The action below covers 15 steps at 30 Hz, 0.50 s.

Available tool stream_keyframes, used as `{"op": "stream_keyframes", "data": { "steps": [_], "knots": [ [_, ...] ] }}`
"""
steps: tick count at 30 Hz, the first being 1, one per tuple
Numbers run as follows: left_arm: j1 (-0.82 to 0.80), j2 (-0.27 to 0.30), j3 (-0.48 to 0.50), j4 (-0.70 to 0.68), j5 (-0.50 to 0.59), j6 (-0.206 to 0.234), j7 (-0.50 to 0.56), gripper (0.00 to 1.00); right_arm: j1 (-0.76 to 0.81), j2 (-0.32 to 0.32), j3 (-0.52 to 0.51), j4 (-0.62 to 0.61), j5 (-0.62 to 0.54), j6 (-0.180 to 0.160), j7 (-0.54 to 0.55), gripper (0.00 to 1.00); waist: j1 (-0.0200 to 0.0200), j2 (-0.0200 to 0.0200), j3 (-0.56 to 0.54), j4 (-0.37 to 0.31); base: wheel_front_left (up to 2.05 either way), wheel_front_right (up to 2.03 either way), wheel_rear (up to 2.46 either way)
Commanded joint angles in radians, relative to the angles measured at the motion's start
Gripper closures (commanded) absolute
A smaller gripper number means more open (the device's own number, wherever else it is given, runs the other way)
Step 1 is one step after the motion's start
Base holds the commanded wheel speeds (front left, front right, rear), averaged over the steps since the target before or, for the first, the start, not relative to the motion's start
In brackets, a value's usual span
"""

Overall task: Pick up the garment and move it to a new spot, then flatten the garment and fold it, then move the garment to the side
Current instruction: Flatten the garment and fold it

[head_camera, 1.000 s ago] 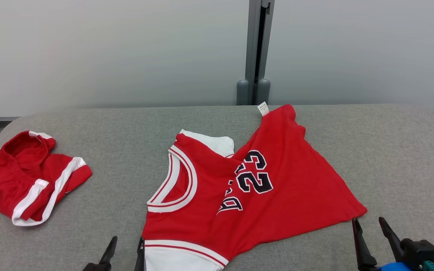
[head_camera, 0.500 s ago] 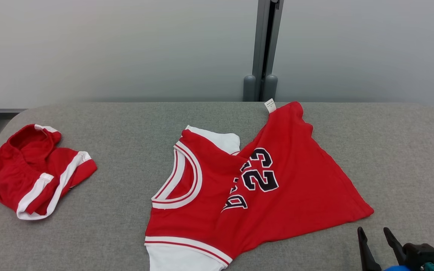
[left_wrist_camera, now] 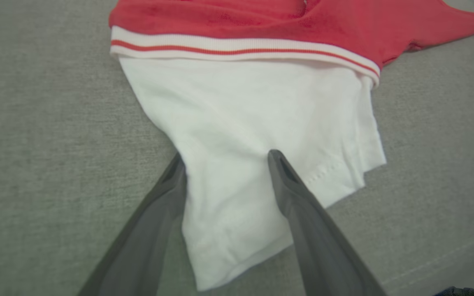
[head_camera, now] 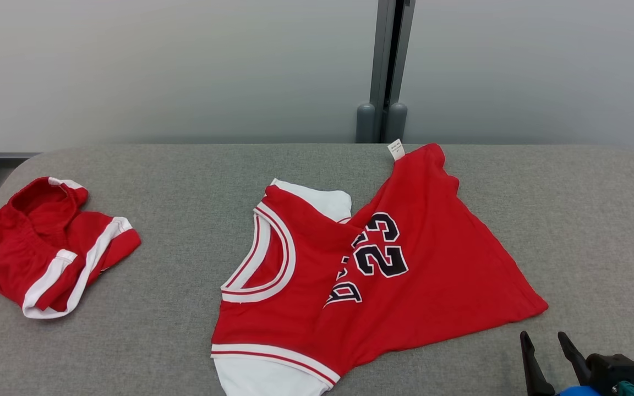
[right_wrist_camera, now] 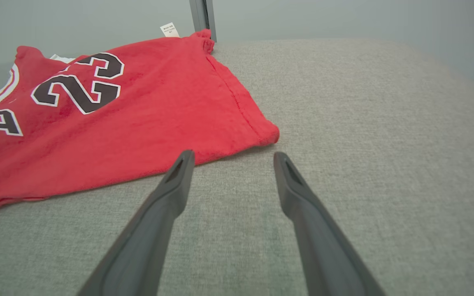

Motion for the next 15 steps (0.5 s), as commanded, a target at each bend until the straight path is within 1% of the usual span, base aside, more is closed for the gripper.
{"op": "stream_keyframes", "data": {
  "steps": [1, 7, 8, 9, 10, 11, 15],
  "knots": [
    [-0.009, -0.002, -0.014, 0.005, -0.007, -0.001, 0.005, 0.00, -0.015, -0.006, 0.000, 0.002, 0.004, 0.000, -0.004, 0.00, 0.0000, 0.0000, 0.001, 0.000, 0.00, 0.00, 0.00],
    [-0.029, -0.002, -0.044, 0.006, -0.051, -0.001, 0.005, 0.00, -0.040, -0.016, 0.006, 0.028, 0.010, 0.000, -0.004, 0.00, 0.0000, 0.0000, 0.006, 0.002, 0.00, 0.00, 0.00],
    [-0.032, -0.001, -0.046, 0.007, -0.056, -0.001, 0.005, 0.05, -0.048, -0.018, 0.005, 0.037, 0.012, 0.000, -0.004, 0.00, 0.0000, 0.0000, 0.007, 0.003, 0.00, 0.00, 0.00],
    [-0.036, 0.000, -0.048, 0.008, -0.061, -0.001, 0.005, 0.27, -0.058, -0.020, 0.004, 0.046, 0.015, 0.000, -0.004, 0.00, 0.0000, 0.0000, 0.010, 0.004, 0.00, 0.00, 0.00],
    [-0.041, -0.001, -0.052, 0.009, -0.066, -0.001, 0.005, 0.65, -0.069, -0.023, 0.002, 0.056, 0.017, 0.000, -0.004, 0.00, 0.0000, 0.0000, 0.014, 0.006, 0.00, 0.00, 0.00],
    [-0.047, -0.001, -0.058, 0.010, -0.072, -0.001, 0.005, 1.00, -0.080, -0.027, -0.001, 0.066, 0.017, 0.000, -0.004, 0.00, 0.0000, 0.0000, 0.018, 0.008, 0.00, 0.00, 0.00],
    [-0.075, 0.005, -0.078, 0.008, -0.095, -0.001, 0.004, 1.00, -0.134, -0.040, -0.002, 0.117, 0.008, 0.000, -0.004, 0.00, 0.0000, 0.0000, 0.035, 0.019, 0.00, 0.00, 0.00]
  ]
}}
